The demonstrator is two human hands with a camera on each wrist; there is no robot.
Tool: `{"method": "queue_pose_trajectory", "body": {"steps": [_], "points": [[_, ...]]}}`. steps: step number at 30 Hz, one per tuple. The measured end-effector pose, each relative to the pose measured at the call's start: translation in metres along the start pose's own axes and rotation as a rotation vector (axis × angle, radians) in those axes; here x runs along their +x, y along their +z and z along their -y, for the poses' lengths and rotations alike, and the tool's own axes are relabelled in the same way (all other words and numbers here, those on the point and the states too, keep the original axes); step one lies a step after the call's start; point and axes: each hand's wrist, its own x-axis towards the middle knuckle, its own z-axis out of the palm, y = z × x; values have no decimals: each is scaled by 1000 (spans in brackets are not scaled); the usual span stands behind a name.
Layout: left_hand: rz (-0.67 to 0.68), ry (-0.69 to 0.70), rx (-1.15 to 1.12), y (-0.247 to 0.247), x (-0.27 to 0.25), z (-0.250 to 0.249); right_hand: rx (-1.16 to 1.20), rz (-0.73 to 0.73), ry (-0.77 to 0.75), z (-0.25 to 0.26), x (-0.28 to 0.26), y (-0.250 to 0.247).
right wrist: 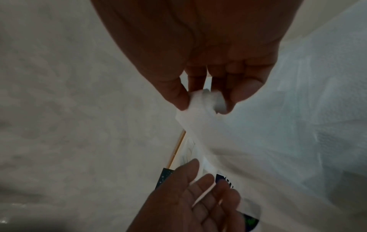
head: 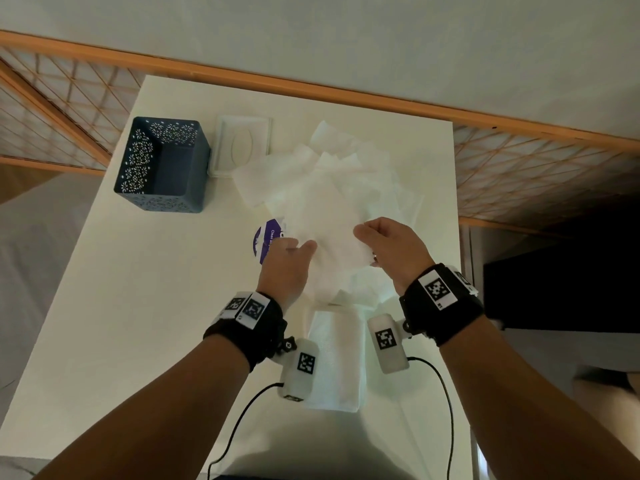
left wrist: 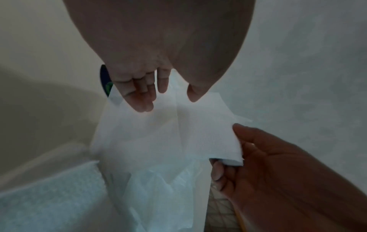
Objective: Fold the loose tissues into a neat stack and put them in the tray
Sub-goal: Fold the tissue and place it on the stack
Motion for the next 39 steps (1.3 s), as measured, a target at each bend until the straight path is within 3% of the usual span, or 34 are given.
{"method": "queue_pose_trajectory", "body": {"steps": [3, 6, 9, 13, 18, 27, 33, 39], "points": [[-44, 134, 77, -2, 0, -7, 135, 17, 55, 0, -5, -1], [72, 324, 137, -2, -6, -15, 267, 48, 91, 0, -7, -3], [237, 427, 212, 2, -19, -17, 395, 118, 138, -2, -11, -3], [214, 543, 319, 6, -25, -16, 522, 125, 152, -1, -16, -1], [233, 475, 244, -1, -25, -20, 490, 193, 193, 2, -20, -1], [292, 475, 200, -8, -41, -26, 346, 165, 131, -3, -29, 1], [219, 480, 214, -6, -36, -23, 304, 155, 92, -7, -33, 4], [102, 342, 63, -14, -33, -32, 273, 105, 84, -17, -31, -3]]}}
